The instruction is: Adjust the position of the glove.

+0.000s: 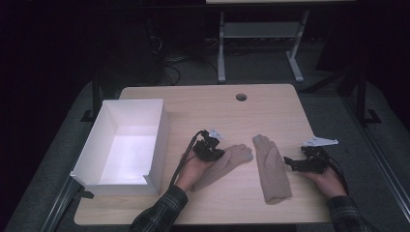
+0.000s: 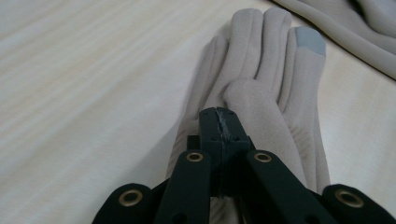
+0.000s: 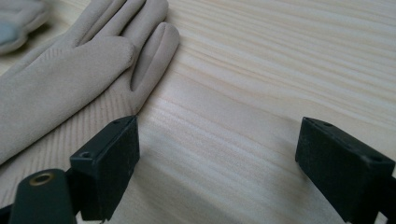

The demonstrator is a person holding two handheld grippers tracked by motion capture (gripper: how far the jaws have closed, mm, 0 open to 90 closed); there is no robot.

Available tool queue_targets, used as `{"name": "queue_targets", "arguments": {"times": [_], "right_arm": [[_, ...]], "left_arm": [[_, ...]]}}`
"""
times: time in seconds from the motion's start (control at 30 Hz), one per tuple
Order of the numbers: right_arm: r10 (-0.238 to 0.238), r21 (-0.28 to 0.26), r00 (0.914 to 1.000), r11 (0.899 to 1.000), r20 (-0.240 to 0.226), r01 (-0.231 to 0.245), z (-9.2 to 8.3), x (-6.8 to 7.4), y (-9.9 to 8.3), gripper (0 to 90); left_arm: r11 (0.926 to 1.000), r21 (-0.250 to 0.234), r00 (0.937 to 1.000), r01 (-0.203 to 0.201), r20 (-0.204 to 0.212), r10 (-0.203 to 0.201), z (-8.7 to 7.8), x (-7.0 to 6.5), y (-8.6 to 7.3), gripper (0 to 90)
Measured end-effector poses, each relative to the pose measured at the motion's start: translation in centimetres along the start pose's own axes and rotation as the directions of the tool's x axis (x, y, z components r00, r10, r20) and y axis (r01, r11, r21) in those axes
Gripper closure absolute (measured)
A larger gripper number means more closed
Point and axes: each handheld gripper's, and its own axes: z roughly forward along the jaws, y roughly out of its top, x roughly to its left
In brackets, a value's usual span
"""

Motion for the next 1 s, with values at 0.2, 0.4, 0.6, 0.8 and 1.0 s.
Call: {"name": "queue_targets", "arguments": {"times": [0.2, 0.4, 0.6, 0.8, 1.0], "right_arm": [[-0.001, 0.0, 1.0, 1.0, -0.001, 0.001, 0.0, 0.0, 0.0, 13.2], [-0.001, 0.0, 1.0, 1.0, -0.001, 0.001, 0.0, 0.0, 0.0, 13.2], [-0.001, 0.0, 1.0, 1.0, -0.001, 0.001, 0.0, 0.0, 0.0, 13.3], [-0.001, 0.0, 1.0, 1.0, -0.001, 0.001, 0.0, 0.0, 0.0, 13.2], [-0.001, 0.0, 1.0, 1.0, -0.001, 0.001, 0.0, 0.0, 0.0, 13.2]], "left_arm": [[0.9994, -0.009, 0.9977, 0.032, -0.059, -0.032, 0.0, 2.5, 0.4, 89.6], [0.9979, -0.031, 0.9965, 0.058, -0.058, -0.059, -0.6, 3.4, 0.3, 89.6], [0.9983, -0.028, 0.9971, 0.052, -0.054, -0.053, -2.6, 2.5, -1.1, 89.6], [0.9989, 0.003, 0.9976, 0.047, -0.051, -0.047, -4.5, 1.1, -3.5, 89.6], [0.9987, 0.051, 1.0, 0.009, 0.0, -0.009, -4.9, -0.9, -5.3, 89.6]]}}
